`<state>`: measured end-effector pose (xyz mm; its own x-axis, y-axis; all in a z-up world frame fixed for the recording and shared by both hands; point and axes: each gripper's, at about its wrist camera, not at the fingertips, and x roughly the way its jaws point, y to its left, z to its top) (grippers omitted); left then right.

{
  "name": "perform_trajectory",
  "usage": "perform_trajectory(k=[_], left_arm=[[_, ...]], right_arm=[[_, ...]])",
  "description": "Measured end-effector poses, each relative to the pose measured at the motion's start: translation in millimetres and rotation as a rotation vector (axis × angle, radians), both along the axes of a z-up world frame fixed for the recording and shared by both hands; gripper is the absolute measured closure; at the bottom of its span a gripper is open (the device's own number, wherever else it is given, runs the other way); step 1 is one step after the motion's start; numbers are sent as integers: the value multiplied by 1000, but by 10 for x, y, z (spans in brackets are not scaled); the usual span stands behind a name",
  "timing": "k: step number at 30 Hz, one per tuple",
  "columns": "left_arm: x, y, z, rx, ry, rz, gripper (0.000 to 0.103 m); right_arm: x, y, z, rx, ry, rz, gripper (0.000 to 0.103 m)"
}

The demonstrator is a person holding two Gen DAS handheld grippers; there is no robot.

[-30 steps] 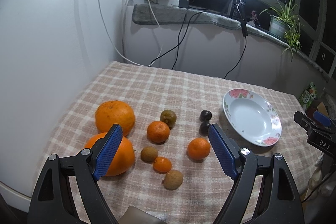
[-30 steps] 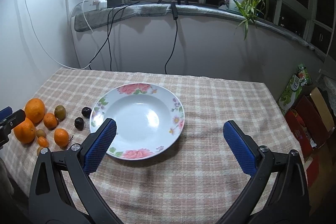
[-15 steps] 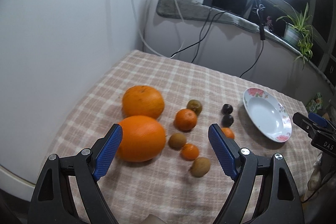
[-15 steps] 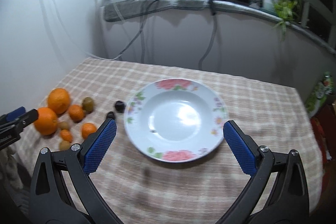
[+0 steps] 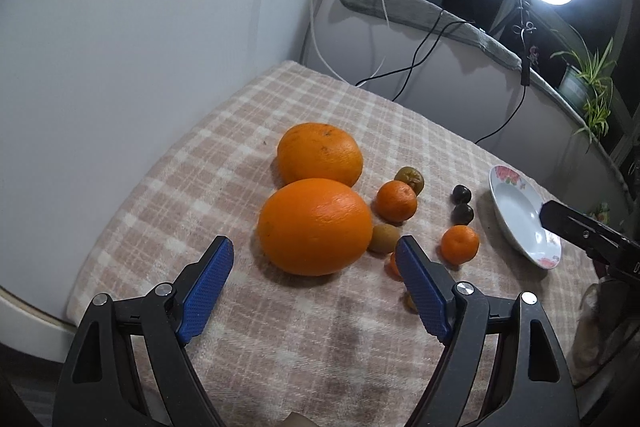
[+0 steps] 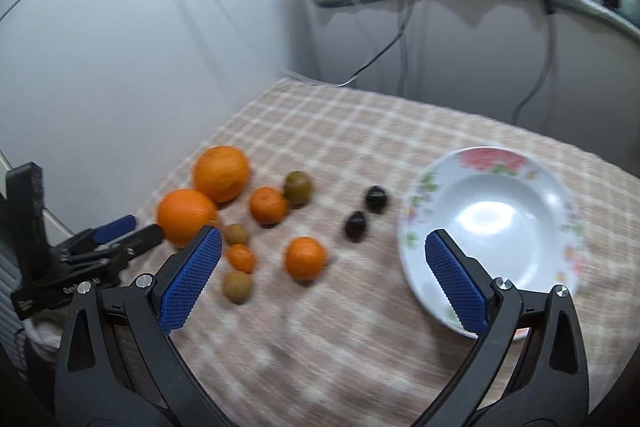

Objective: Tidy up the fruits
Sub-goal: 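Move the right tool toward the large orange beside the other orange, then close the right gripper around the large orange and lift it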

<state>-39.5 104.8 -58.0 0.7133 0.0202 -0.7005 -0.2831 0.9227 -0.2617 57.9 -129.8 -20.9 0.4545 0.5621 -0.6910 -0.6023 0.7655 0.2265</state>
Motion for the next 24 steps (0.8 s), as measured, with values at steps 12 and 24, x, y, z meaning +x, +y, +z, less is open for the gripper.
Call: perform_trajectory(k=[12,24], left_arm=[[53,160,-229,-138,35,-19,23],[128,215,-344,-189,53,-27,30]], right_arm=[[128,721,-196,-29,87,211,0],[125,1331,-422,-43,208,402,1]])
